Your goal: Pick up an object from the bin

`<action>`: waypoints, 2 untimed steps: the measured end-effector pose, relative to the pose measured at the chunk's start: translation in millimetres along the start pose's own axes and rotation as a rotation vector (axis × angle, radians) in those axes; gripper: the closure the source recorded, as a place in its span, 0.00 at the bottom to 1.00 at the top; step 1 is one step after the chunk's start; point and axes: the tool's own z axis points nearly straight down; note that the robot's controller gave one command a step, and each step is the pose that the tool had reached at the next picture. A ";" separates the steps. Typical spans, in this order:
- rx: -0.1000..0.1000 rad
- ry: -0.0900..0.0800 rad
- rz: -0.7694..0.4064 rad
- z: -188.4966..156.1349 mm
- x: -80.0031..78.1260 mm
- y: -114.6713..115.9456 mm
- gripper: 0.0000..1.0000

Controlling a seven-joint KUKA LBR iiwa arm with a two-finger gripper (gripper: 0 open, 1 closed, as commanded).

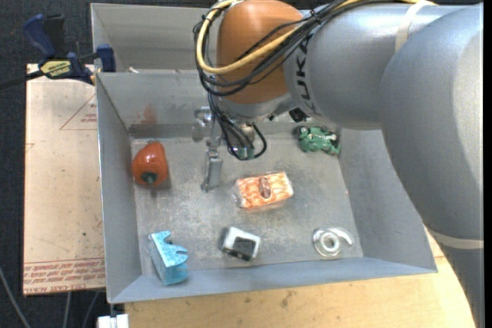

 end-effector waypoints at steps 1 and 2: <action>0.000 0.000 0.000 0.0 0.0 0.0 0.00; 0.001 -0.007 -0.080 41.1 -6.5 25.8 0.00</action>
Offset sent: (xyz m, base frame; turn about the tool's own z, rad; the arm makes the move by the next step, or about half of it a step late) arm 0.0083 0.0508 -0.0859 -0.1586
